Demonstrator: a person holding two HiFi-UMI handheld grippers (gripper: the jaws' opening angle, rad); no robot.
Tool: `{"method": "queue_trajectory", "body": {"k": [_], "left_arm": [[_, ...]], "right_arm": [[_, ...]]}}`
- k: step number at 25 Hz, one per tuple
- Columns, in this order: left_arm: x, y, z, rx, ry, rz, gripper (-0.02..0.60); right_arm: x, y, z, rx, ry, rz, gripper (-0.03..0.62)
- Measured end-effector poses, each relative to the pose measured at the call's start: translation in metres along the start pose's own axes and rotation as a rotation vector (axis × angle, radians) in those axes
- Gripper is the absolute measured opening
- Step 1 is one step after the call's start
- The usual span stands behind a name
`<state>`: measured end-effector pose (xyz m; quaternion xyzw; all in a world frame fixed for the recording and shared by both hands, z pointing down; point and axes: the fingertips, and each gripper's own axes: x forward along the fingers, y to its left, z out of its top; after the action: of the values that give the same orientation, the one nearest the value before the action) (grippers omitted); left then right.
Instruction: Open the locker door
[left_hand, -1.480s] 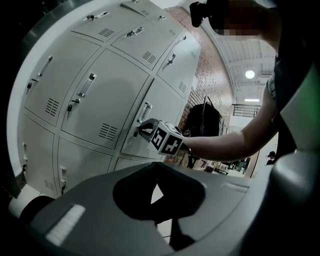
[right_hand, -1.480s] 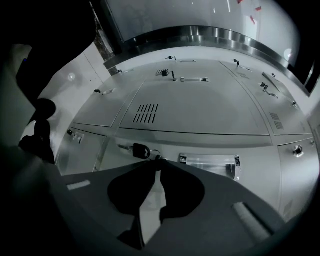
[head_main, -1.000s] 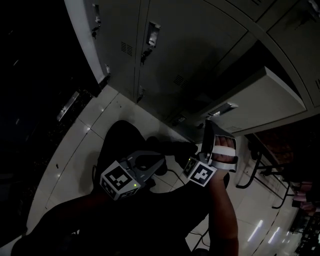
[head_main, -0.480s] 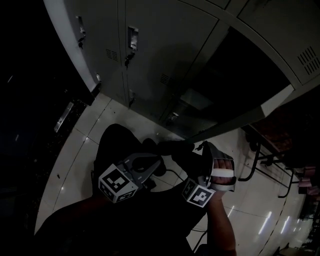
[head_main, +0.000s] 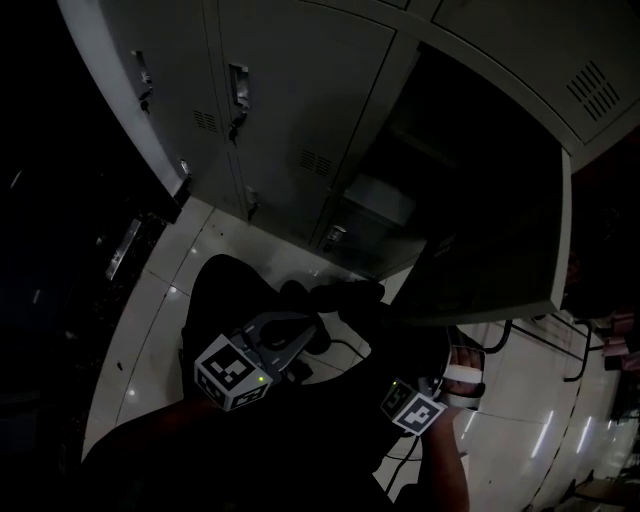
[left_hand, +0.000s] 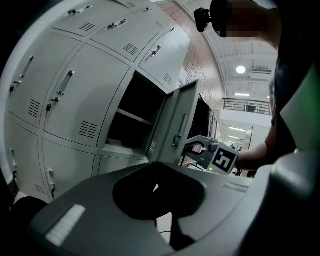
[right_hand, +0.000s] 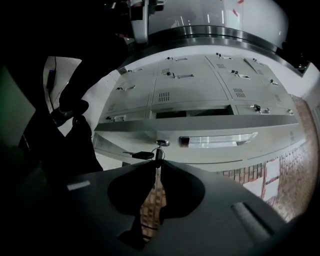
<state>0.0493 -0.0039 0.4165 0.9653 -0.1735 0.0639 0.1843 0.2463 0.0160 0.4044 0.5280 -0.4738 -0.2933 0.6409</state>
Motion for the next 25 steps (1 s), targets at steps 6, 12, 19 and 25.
{"method": "queue_trajectory", "body": {"k": [6, 12, 19, 25], "left_arm": [[0.002, -0.004, 0.0, 0.015, 0.008, 0.0, 0.011], [0.004, -0.008, -0.003, 0.017, 0.02, -0.004, 0.011], [0.005, -0.009, -0.001, 0.019, 0.021, -0.004, 0.011], [0.005, -0.01, -0.001, 0.02, 0.02, -0.007, 0.012]], "right_arm": [[-0.003, 0.002, -0.039, 0.018, 0.077, -0.007, 0.034], [-0.001, 0.008, -0.065, 0.016, 0.122, -0.001, 0.034], [-0.004, 0.0, -0.063, 0.014, 0.102, -0.03, 0.038], [-0.034, -0.005, -0.067, 0.257, 0.062, 0.04, 0.092]]}}
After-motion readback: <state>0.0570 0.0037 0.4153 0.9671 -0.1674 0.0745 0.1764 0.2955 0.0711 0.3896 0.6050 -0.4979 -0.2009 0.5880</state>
